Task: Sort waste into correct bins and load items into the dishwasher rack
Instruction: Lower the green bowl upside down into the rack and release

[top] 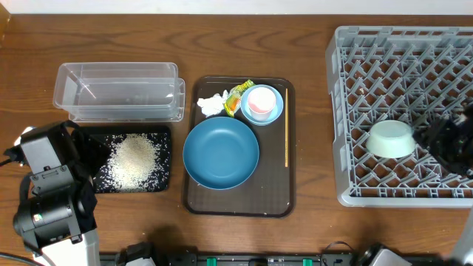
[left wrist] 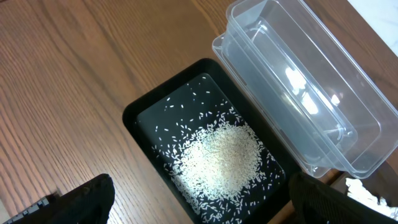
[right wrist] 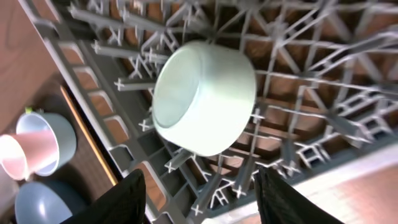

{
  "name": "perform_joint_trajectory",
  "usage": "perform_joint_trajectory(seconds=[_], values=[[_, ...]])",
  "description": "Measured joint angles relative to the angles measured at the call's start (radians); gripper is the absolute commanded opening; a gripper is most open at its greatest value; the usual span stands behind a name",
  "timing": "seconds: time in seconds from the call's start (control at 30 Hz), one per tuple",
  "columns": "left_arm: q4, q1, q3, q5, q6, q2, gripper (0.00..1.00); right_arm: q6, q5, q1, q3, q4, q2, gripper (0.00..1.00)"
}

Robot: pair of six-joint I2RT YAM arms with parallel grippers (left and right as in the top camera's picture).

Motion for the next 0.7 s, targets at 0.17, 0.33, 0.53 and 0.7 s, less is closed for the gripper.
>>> perform_joint_trajectory(seconds=[0.17,0.33,0.53,0.7], values=[[0.0,0.0,0.0,0.0,0.0,0.0,0.92,0.026,0.031,0.015,0.005,-0.011,-0.091,0.55],[0.0,0.0,0.0,0.0,0.0,0.0,0.92,0.034,0.037,0.1,0.005,0.051,-0.119,0.24],[0.0,0.0,0.0,0.0,0.0,0.0,0.92,0.098,0.082,0.202,0.003,0.223,-0.047,0.01],[0.0,0.0,0.0,0.0,0.0,0.0,0.92,0.128,0.108,0.212,-0.002,0.265,0.087,0.01]])
